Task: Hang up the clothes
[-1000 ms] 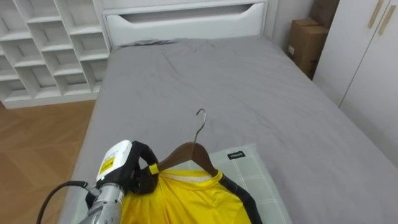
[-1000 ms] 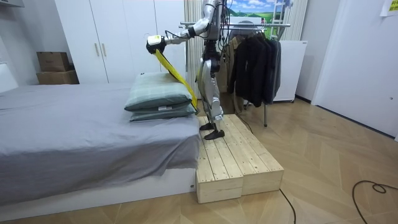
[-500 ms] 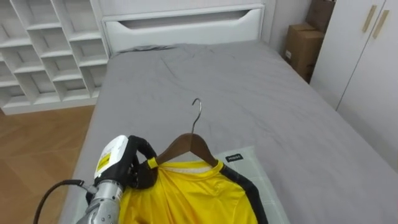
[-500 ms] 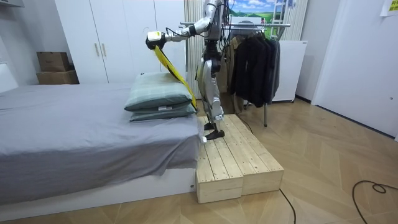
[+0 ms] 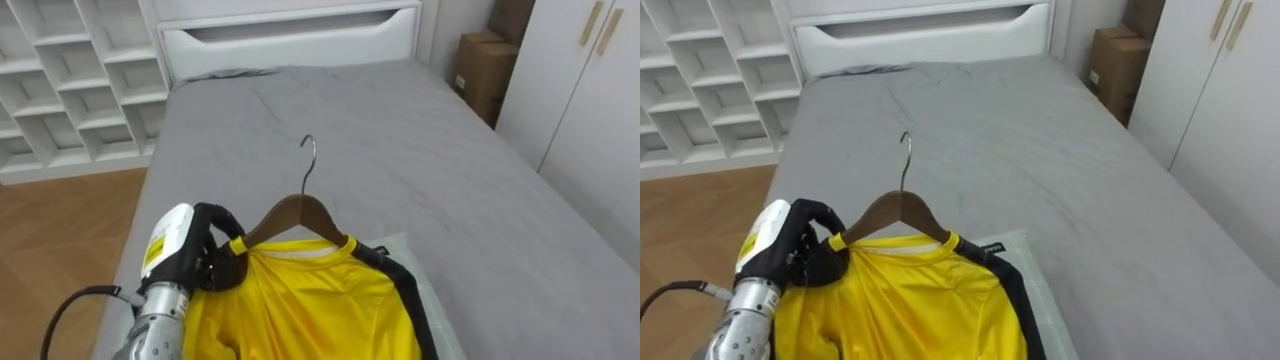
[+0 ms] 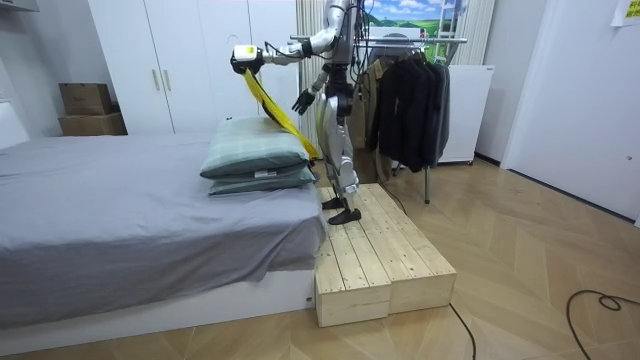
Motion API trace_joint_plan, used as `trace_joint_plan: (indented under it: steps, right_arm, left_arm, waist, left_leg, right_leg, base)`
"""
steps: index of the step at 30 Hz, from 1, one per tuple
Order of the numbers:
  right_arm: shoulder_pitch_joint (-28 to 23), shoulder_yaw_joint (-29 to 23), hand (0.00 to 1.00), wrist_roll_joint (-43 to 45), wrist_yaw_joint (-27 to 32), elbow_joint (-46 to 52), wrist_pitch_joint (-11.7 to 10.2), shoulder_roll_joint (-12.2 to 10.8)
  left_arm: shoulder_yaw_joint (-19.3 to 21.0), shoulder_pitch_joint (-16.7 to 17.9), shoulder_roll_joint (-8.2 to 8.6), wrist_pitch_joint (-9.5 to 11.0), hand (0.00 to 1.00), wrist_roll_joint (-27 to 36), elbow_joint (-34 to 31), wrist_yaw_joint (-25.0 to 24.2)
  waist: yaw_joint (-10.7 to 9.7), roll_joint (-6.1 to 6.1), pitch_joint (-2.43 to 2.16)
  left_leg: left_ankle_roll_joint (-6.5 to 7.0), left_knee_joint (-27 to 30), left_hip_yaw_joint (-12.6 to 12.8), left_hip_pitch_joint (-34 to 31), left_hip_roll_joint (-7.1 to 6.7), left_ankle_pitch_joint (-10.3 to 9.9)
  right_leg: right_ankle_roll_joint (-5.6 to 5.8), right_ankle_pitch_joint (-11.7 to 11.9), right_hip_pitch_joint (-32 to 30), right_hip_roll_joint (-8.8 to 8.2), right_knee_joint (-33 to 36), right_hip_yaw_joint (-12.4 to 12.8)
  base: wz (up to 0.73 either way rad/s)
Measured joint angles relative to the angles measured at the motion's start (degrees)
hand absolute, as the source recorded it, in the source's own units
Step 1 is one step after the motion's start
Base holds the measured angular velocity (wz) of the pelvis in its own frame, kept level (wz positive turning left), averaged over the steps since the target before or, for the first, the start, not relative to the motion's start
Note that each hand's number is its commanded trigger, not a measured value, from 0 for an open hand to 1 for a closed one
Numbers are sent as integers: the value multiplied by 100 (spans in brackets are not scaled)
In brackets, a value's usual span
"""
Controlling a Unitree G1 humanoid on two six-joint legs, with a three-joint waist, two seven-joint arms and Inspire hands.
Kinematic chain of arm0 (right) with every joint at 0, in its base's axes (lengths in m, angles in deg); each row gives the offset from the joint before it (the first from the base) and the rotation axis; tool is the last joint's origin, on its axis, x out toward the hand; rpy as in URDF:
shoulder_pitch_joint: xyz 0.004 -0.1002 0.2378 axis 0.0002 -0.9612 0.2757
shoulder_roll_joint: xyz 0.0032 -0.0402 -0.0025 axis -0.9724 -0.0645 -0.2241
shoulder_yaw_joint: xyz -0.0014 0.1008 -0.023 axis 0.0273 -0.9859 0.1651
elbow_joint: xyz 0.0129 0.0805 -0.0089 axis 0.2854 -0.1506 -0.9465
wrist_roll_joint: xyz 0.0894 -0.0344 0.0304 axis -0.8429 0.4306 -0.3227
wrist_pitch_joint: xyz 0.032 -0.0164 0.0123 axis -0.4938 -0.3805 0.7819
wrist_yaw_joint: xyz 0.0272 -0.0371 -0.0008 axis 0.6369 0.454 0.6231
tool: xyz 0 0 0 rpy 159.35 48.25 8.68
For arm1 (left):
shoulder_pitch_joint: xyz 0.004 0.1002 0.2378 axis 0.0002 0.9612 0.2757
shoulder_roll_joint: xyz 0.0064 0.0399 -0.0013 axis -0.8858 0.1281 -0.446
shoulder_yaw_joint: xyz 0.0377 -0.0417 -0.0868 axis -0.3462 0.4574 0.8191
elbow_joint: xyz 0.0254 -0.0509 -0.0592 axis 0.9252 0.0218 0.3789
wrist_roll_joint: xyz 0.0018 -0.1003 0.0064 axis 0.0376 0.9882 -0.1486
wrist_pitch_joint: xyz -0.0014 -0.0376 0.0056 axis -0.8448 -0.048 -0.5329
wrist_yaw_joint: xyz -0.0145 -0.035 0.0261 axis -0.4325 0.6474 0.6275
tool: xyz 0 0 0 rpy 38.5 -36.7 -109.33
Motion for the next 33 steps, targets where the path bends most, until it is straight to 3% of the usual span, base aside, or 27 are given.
trace_joint_plan:
  steps: [5,14,27,33]
  right_arm:
    - [-48,-1,0,772,415,912,-12,0]
    - [-52,6,0,1873,1048,2100,-70,-16]
    - [-95,21,0,2662,1381,3497,-82,7]
    - [-90,261,0,3034,1389,4127,-109,21]
  left_arm:
    - [2,0,-6,0,100,31,-22,-16]
    - [3,-1,-5,-7,100,32,-184,-211]
    - [6,-3,-5,-16,100,-100,-363,-276]
    - [6,-3,-2,-129,100,-99,-647,-287]
  waist:
    - [65,-92,-33]
    - [103,-130,-23]
    - [320,-151,3]
    - [402,-156,10]
  left_leg:
    - [0,-1,-4,8,-4,0]
    - [1,4,-5,23,-5,0]
    - [0,-21,9,25,-3,0]
    - [0,-24,6,-31,-4,-1]
  right_leg:
    - [3,0,15,-5,-2,-2]
    - [16,8,19,-4,-17,13]
    - [15,9,1,8,-10,71]
    - [15,11,-45,4,-2,61]
  base:
    - [0]
    - [0]
    - [-2]
    - [-1]
